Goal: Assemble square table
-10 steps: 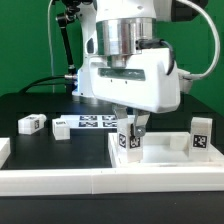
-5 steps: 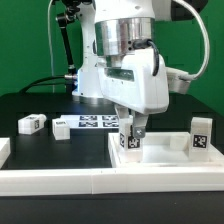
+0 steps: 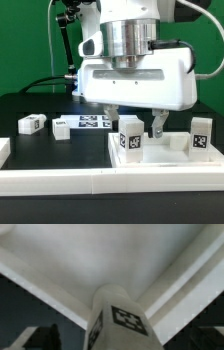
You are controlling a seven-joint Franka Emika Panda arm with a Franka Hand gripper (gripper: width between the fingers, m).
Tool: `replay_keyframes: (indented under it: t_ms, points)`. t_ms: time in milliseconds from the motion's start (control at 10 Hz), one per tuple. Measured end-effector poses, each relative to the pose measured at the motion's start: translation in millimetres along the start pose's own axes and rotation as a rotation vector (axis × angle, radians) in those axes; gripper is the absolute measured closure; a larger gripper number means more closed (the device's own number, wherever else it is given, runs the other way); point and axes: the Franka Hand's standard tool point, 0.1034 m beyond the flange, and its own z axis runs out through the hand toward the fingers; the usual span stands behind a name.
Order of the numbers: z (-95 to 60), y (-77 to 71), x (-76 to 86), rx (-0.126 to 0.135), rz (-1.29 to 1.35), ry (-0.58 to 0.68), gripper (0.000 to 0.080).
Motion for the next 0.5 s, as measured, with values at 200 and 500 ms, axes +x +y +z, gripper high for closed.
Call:
replay_keyframes:
  t_ms: [200,500]
  points:
    - [-0.4,-1.6,-2.0,-0.001,-0.206,-0.003,0.0151]
    - [-1.0,1.4,0.1,-0.002,-0.541,-0.008,0.0151]
